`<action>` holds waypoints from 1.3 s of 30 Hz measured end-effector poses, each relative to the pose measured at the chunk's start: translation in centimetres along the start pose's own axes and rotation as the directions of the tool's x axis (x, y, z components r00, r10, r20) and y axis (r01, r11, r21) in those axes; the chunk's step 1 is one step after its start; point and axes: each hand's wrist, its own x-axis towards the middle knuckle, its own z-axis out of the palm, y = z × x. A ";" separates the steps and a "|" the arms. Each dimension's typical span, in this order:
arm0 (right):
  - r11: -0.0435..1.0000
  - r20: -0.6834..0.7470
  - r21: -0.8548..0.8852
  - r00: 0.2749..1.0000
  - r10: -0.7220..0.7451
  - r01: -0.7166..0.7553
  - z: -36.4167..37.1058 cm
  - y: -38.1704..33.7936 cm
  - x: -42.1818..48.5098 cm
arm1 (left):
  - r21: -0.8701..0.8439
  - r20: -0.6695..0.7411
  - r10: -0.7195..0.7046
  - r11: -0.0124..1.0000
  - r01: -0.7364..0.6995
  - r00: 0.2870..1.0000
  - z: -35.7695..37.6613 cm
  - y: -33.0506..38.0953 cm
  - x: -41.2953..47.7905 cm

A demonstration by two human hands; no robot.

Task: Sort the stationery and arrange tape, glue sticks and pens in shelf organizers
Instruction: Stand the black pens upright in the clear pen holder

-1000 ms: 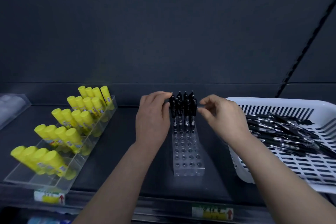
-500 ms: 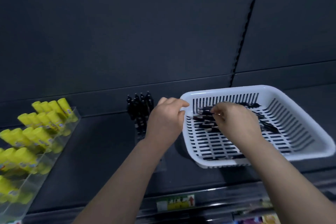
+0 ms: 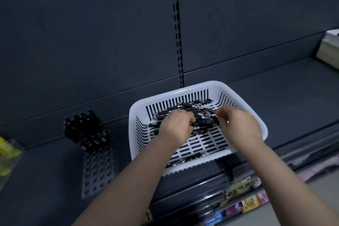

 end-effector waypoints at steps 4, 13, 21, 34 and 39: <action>0.998 -0.015 0.067 1.000 0.021 -0.020 0.2 0.4 0.0 | 0.039 -0.056 0.031 0.999 -0.029 0.998 0.7 1.5 2.1; 0.997 0.160 -0.010 0.984 -0.074 0.076 -0.3 0.5 1.5 | -0.005 -0.284 -0.048 0.999 0.048 0.958 -0.3 2.1 1.9; 0.922 0.495 -0.277 0.863 -0.106 0.272 1.2 -1.5 2.6 | -0.338 -0.490 -0.254 0.937 0.086 0.834 -3.3 0.7 -1.7; 0.759 0.045 0.623 0.959 -0.279 0.192 -2.2 -7.7 2.3 | -0.556 -0.644 -0.435 0.831 0.005 0.629 -8.3 -4.4 -6.8; 0.664 0.036 0.702 0.918 -0.394 0.257 -1.1 -14.1 0.8 | -0.540 -0.678 -0.506 0.835 0.107 0.533 -10.5 -9.4 -11.6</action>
